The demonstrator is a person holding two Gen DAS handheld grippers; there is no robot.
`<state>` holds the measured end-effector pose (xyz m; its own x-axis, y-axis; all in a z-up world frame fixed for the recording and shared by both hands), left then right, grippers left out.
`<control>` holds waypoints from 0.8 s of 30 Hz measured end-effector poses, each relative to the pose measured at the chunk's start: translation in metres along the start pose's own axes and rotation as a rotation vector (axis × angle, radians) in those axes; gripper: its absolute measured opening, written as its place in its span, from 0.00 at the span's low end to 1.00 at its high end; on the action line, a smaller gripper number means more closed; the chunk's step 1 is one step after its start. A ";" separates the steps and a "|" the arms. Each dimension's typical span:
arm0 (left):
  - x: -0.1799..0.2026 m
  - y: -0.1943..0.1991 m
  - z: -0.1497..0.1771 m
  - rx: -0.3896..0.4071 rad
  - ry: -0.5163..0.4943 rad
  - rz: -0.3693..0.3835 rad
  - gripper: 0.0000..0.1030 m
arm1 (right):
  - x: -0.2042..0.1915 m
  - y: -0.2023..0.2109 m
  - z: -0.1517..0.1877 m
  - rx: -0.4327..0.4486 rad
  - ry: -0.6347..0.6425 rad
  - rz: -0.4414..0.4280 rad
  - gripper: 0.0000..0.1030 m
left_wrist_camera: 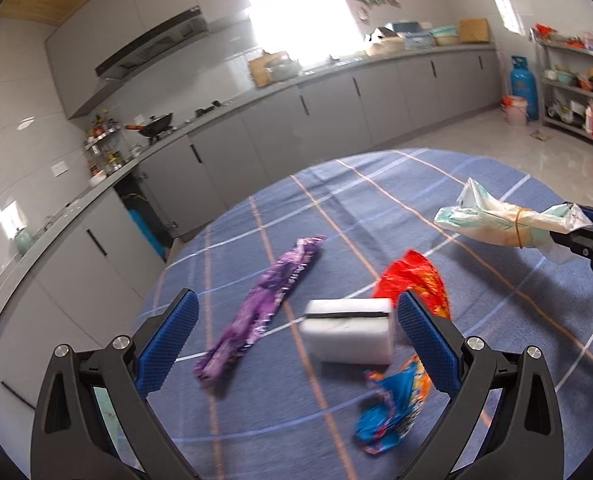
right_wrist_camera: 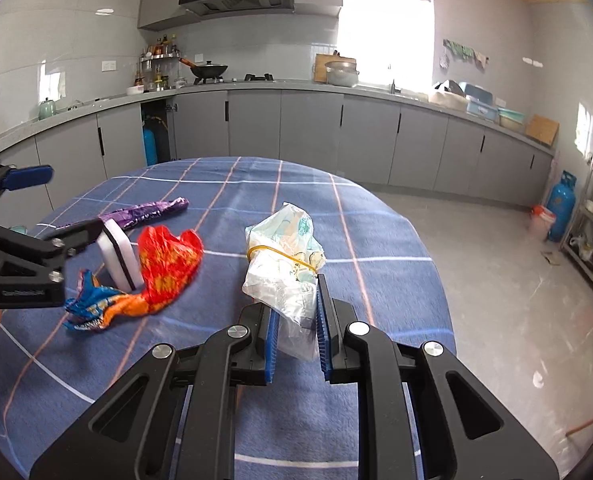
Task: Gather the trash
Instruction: 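Grasp the white sponge with the left gripper while the right gripper holds the clear bag, then carry the white sponge and clear bag over the teal bin with both grippers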
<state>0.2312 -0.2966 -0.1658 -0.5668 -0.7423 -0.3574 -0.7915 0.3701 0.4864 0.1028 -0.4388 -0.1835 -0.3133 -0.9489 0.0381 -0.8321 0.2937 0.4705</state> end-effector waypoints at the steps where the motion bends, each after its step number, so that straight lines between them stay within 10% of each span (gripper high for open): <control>1: 0.005 -0.005 0.001 -0.009 -0.007 0.007 0.95 | 0.002 -0.001 0.000 0.000 -0.004 -0.002 0.17; 10: 0.018 -0.023 0.014 -0.075 -0.026 0.046 0.92 | 0.004 0.002 0.002 0.022 -0.030 -0.040 0.17; 16: 0.019 -0.018 0.020 -0.104 -0.018 0.141 0.39 | 0.000 0.007 0.001 0.028 -0.022 -0.049 0.17; 24: -0.002 0.005 0.018 -0.062 -0.040 0.075 0.24 | -0.012 0.017 -0.006 0.055 -0.003 -0.064 0.17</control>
Point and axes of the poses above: each gripper's, at about its wrist camera, not at the fingertips, and y roughly against the way its jaws point, x to its right, z to its underside, the point moved 5 cm from there along -y, roughly the way its jaws point, and after that the axes turned 3 degrees about x, right-handed, at the moved point
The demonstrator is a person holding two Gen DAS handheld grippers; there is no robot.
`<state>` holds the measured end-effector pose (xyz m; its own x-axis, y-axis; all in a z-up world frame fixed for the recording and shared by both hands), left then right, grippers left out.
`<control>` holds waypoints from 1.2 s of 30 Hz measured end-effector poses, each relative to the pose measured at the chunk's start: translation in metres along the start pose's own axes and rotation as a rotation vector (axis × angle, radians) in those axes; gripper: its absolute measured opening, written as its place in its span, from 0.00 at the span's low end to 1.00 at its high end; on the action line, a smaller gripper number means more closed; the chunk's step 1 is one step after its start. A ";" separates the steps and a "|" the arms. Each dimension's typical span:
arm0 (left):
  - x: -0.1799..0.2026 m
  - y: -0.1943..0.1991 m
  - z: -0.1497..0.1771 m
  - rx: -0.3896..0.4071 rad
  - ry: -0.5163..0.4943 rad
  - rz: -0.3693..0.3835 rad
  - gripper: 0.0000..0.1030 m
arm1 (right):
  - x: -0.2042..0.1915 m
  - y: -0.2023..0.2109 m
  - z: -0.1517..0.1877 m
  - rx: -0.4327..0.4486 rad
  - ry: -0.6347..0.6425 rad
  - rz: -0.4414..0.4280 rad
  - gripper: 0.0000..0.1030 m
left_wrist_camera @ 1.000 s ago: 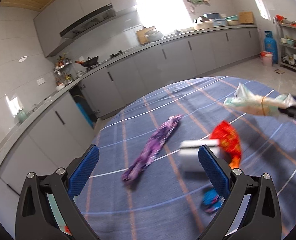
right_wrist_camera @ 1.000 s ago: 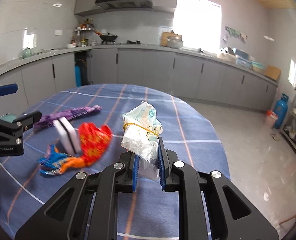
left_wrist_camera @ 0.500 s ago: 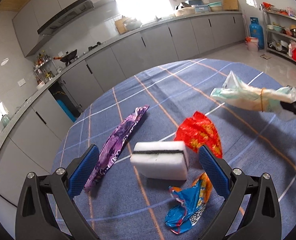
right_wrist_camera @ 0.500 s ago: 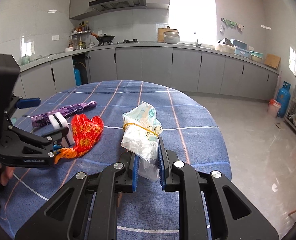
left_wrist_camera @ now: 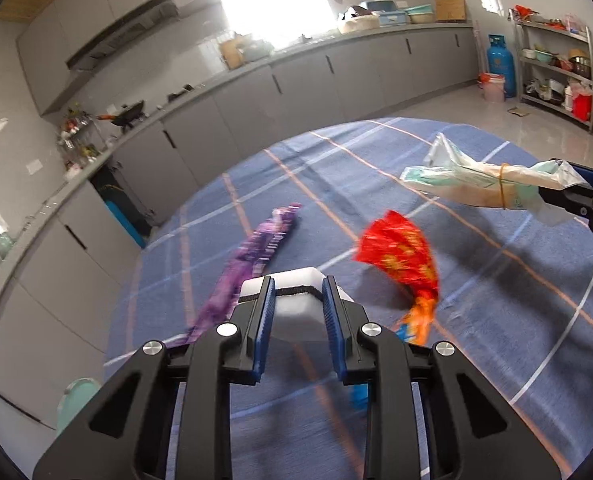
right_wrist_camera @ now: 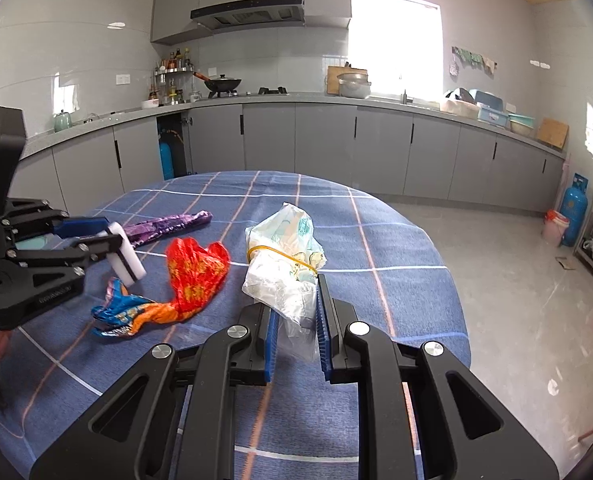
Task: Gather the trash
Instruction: 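Carry the white sponge and clear bag over the teal bin with both grippers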
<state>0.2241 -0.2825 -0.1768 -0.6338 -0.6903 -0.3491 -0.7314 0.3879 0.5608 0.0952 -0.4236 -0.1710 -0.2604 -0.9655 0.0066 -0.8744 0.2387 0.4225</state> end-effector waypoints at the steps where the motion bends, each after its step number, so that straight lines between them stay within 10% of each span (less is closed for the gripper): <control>1: -0.005 0.004 0.000 0.005 0.006 -0.005 0.24 | -0.002 0.001 -0.002 0.004 0.000 -0.006 0.17; 36: -0.181 0.077 0.064 0.037 0.204 -0.362 0.24 | -0.142 -0.021 -0.058 0.058 0.099 -0.252 0.17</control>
Point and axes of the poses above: each gripper's, at about its wrist camera, not at the fingertips, and y roughly against the way its jaws point, x to its right, z to its underside, the point moved 5 cm from there along -y, roughly the way its jaws point, and after that the axes turned 3 degrees about x, right-handed, at the moved point
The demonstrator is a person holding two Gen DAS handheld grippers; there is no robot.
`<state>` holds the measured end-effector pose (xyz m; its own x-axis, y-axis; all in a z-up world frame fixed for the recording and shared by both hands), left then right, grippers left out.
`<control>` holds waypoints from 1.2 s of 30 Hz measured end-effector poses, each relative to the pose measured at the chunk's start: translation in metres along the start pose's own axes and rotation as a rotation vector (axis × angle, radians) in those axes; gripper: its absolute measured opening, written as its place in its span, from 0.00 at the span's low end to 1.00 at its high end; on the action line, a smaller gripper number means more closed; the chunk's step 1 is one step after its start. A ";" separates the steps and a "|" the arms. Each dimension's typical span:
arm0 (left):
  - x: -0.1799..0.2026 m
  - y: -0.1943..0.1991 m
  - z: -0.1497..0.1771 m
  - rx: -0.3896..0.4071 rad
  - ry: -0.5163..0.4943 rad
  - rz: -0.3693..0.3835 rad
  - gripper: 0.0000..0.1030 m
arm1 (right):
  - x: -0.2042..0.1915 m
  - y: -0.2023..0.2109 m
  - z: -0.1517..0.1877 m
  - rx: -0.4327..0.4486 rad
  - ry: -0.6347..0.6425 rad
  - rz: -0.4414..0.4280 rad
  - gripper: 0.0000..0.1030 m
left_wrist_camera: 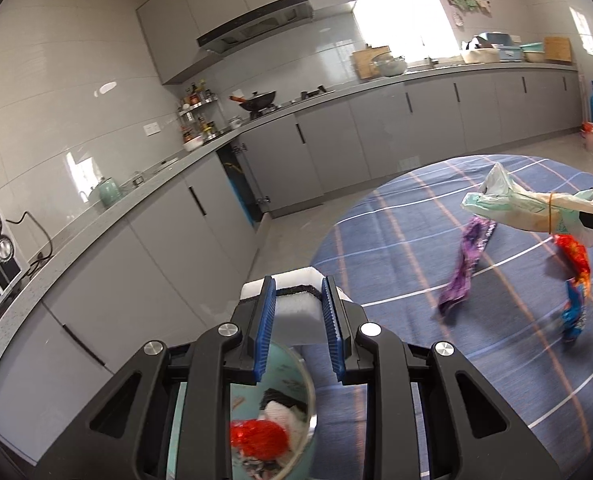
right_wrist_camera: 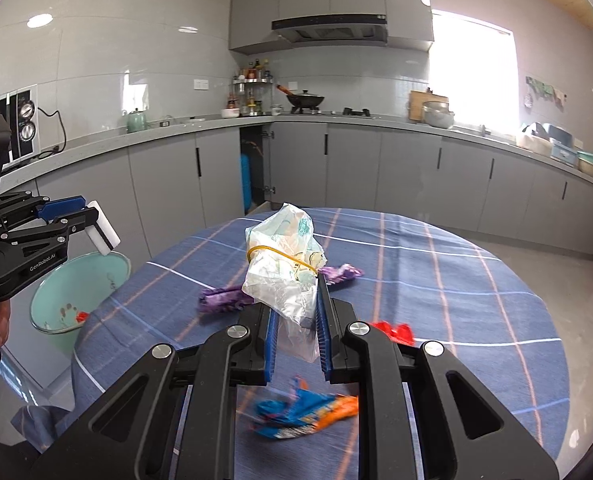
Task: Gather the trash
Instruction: 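Carry the white sponge and clear bag over the teal bin with both grippers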
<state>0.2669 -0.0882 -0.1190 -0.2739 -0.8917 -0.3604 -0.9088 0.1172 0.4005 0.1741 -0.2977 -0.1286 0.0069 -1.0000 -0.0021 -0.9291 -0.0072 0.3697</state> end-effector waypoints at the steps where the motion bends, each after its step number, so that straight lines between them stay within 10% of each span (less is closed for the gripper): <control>1: -0.005 0.000 0.002 -0.002 0.003 -0.005 0.24 | -0.003 -0.001 -0.001 0.000 0.002 -0.006 0.17; 36: -0.162 -0.025 0.090 -0.137 0.119 -0.220 0.24 | -0.147 -0.058 -0.021 -0.025 0.158 -0.213 0.17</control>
Point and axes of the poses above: each gripper's, at about its wrist camera, not at the fingertips, and y roughly against the way its jaws point, x to its right, z to its underside, the point moved 5 cm from there along -y, roughly the way its jaws point, and after that the axes turned 3 degrees about x, right-handed, at the moved point
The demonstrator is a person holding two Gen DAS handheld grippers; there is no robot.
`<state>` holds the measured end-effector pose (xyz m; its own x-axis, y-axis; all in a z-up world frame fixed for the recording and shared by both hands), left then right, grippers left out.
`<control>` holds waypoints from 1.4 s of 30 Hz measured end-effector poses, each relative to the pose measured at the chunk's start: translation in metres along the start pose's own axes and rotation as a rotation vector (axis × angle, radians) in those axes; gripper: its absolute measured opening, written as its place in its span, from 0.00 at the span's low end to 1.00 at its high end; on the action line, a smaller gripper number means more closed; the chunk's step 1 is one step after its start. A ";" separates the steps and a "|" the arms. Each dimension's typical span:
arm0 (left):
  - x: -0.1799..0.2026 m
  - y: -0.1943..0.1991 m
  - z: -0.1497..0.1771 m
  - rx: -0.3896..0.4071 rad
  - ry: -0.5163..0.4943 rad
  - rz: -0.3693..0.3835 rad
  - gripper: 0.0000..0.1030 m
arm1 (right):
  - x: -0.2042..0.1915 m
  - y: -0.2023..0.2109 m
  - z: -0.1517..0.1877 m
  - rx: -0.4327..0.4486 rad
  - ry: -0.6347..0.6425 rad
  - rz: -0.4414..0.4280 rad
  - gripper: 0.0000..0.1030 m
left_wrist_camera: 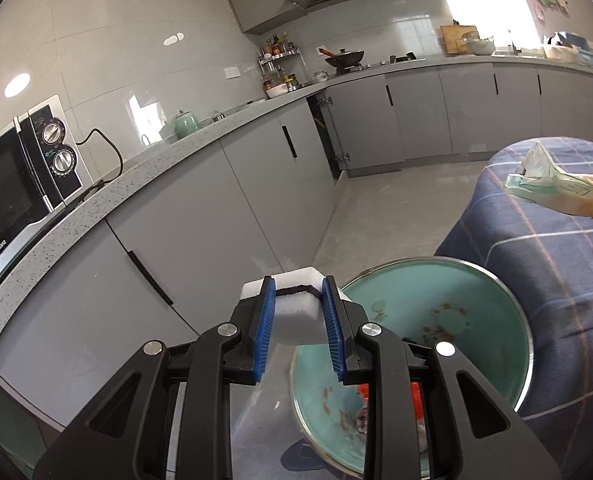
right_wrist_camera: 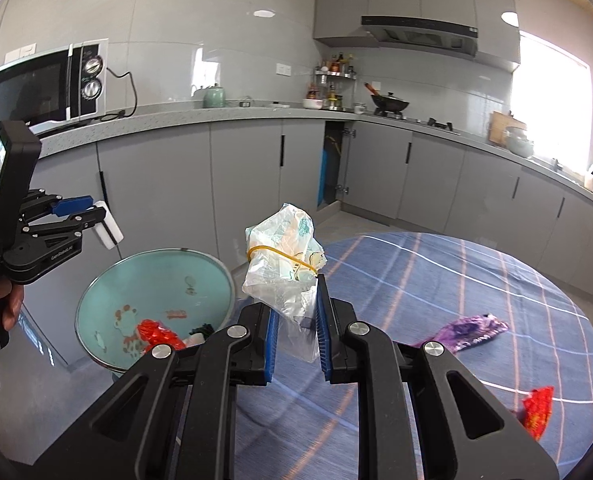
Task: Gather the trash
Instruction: 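Carry the white sponge and clear bag over the teal bin with both grippers, then open both grippers to drop the sponge and clear bag into the bin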
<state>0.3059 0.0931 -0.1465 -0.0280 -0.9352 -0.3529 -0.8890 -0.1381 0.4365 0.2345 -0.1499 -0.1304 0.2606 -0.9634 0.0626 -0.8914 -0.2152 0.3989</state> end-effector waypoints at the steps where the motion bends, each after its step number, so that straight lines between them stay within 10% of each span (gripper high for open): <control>1: -0.002 -0.001 0.001 0.000 -0.001 -0.005 0.25 | -0.004 -0.001 0.000 -0.001 0.004 -0.003 0.17; 42: -0.007 -0.007 0.006 0.006 0.016 0.038 0.25 | -0.065 -0.034 -0.008 -0.028 0.088 -0.107 0.17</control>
<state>0.3099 0.1026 -0.1523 -0.0546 -0.9450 -0.3224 -0.8900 -0.1003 0.4448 0.2512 -0.0785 -0.1409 0.3862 -0.9172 0.0982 -0.8465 -0.3101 0.4326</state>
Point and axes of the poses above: each gripper's, at about its wrist camera, not at the fingertips, and y roughly against the way its jaws point, x to its right, z to its underside, the point moved 5 cm from there along -y, roughly the way its jaws point, and after that the axes turned 3 degrees about x, right-handed, at the moved point
